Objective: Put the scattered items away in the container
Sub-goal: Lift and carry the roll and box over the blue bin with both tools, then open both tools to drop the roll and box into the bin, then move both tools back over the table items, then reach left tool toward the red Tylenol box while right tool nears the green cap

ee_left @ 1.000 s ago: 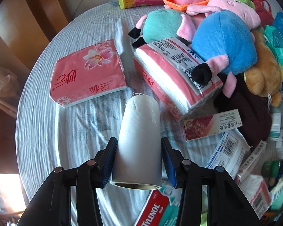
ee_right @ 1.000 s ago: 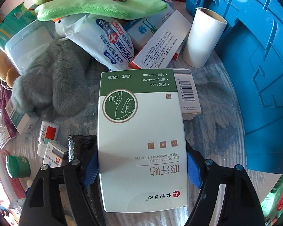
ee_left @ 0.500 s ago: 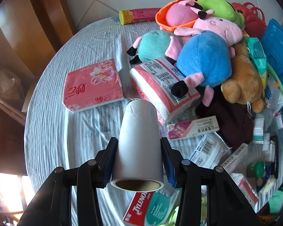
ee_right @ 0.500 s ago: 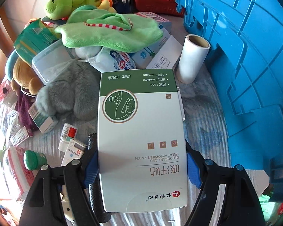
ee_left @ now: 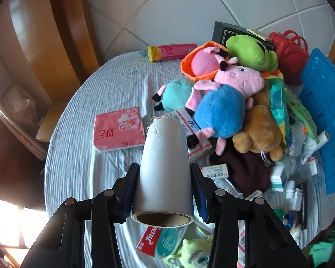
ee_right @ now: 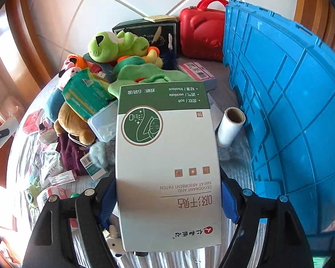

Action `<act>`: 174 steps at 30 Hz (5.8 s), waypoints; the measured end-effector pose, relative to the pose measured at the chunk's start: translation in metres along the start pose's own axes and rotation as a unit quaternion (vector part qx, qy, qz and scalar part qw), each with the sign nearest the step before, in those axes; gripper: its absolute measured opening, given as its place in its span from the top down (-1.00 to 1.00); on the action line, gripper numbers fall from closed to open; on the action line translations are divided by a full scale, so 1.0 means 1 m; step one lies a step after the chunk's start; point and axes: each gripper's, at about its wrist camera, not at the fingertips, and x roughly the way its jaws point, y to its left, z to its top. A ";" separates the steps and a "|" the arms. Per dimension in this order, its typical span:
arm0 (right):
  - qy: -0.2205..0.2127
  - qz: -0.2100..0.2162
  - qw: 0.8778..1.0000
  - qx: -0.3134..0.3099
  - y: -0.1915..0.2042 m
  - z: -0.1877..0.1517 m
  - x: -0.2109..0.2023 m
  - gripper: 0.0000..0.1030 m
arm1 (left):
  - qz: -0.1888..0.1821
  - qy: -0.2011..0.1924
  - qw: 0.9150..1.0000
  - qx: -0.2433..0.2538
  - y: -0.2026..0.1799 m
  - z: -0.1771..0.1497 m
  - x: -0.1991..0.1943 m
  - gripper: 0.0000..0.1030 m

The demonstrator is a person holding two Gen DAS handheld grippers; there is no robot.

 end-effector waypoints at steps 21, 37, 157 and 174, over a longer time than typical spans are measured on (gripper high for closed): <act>-0.077 0.079 0.994 -0.022 -0.007 0.052 -0.073 -0.47 | 0.017 -0.087 0.996 -0.023 -0.068 0.050 -0.109 0.14; -0.134 0.115 0.983 -0.041 -0.044 0.080 -0.111 -0.48 | -0.001 -0.136 0.991 0.006 -0.166 0.077 -0.150 0.14; -0.136 0.112 0.983 -0.045 0.015 0.112 -0.106 -0.75 | -0.045 -0.037 0.998 0.030 -0.183 0.022 -0.078 -0.71; -0.079 0.120 0.988 -0.064 0.135 0.077 -0.050 -0.75 | -0.010 0.027 1.000 0.008 -0.048 -0.038 -0.030 -0.71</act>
